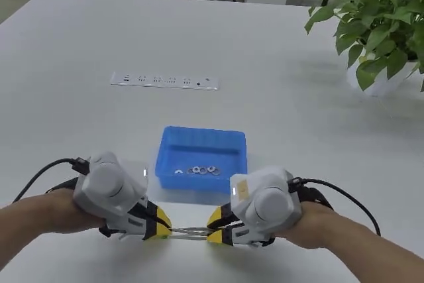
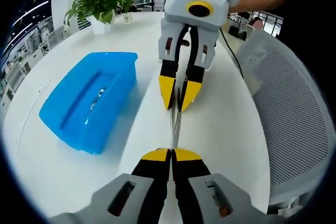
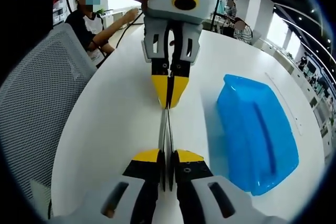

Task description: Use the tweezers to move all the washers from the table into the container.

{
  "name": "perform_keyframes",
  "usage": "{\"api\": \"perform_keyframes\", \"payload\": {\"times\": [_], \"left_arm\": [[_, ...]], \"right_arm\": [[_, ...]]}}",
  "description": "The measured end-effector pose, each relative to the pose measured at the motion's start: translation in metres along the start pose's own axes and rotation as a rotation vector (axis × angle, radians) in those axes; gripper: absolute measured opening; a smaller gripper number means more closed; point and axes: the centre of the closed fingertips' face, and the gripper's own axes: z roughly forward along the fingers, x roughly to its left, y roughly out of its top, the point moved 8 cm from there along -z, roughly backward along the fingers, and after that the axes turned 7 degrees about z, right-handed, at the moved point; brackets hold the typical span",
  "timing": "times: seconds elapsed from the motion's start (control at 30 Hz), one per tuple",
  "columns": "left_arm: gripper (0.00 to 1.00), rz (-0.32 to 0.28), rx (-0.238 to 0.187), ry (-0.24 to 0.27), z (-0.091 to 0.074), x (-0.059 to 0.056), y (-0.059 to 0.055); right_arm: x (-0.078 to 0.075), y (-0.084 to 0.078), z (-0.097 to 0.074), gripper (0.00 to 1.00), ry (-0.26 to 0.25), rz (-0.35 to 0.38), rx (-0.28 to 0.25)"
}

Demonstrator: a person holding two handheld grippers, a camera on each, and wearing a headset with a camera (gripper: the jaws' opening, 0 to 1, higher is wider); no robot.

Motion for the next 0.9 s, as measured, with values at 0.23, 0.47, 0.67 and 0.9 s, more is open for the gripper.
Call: {"api": "perform_keyframes", "payload": {"times": [0.23,0.47,0.67,0.9], "left_arm": [[0.05,-0.011,0.0,0.001,-0.0004,0.0034,-0.0028],[0.05,-0.036,-0.001,0.0,-0.0025,0.0054,-0.0048],[0.06,-0.031,0.002,0.003,-0.0028,0.0053,-0.0052],[0.08,-0.036,0.004,-0.003,-0.0025,0.0028,-0.0044]], "right_arm": [[-0.0028,0.0008,0.0007,0.12,0.0,0.003,0.001],[-0.0041,0.0016,0.0011,0.14,-0.007,0.003,0.011],[-0.0032,0.0018,0.0009,0.15,-0.006,0.015,0.006],[-0.0019,0.0017,-0.0035,0.21,-0.028,0.043,-0.008]]}}
